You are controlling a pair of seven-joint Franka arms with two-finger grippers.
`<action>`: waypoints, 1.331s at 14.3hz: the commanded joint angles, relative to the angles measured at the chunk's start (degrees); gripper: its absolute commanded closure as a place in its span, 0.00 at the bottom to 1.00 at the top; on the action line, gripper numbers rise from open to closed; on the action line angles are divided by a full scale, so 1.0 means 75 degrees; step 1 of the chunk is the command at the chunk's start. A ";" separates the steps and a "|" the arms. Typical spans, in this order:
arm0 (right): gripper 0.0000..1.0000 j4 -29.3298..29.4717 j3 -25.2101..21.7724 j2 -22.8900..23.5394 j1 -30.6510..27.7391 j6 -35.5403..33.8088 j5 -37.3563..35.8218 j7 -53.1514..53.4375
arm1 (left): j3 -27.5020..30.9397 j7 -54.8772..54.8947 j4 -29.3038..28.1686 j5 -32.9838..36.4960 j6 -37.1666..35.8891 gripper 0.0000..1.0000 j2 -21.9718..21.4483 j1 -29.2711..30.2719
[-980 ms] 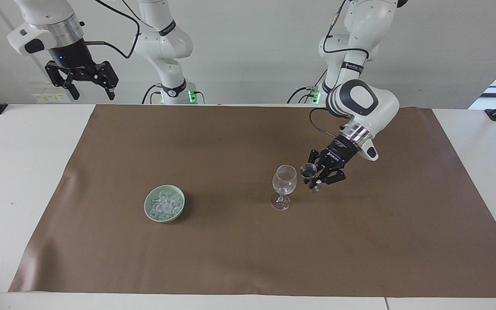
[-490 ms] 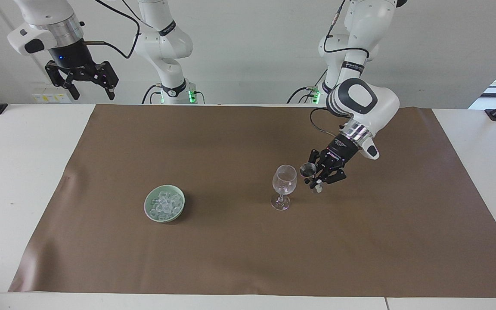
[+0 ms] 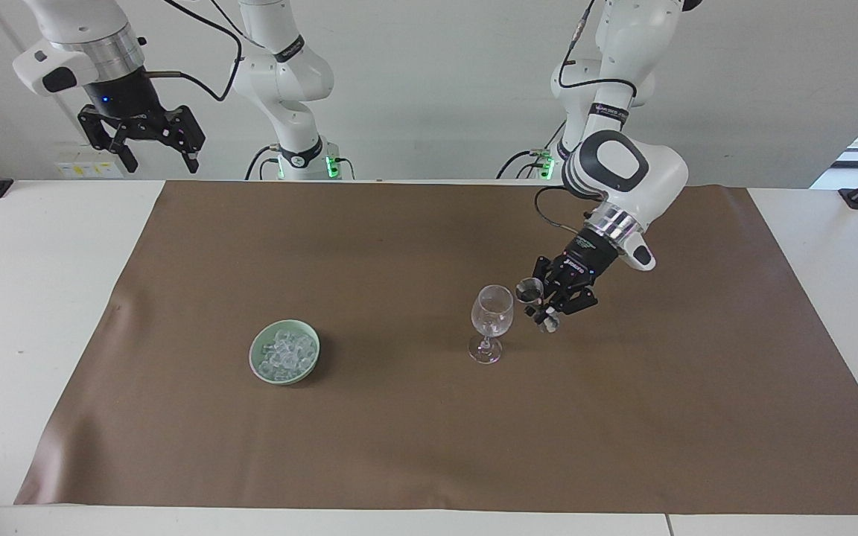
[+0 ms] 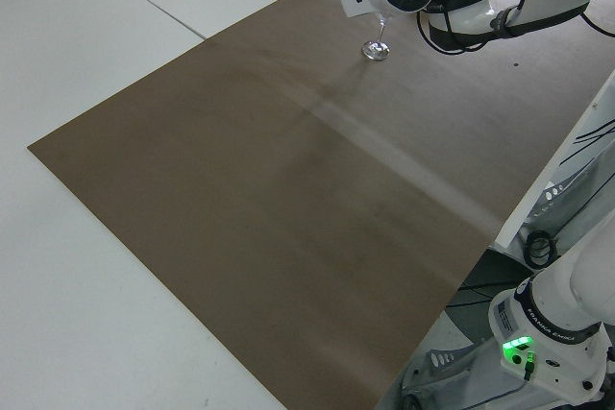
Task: Pour wine and add ice with both arms
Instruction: 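Bring the held jigger over the rim of the clear glass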
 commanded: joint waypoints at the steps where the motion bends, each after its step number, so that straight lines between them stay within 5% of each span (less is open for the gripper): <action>1: 0.00 -0.0011 0.0047 -0.0017 -0.0081 -0.0053 -0.0003 -0.0173 | 0.0075 0.0186 -0.0119 0.0046 0.0393 1.00 -0.0195 -0.0213; 19: 0.00 -0.0011 0.0047 -0.0017 -0.0081 -0.0053 -0.0003 -0.0173 | 0.0075 0.0842 -0.0048 0.0081 0.1635 1.00 -0.0078 -0.0681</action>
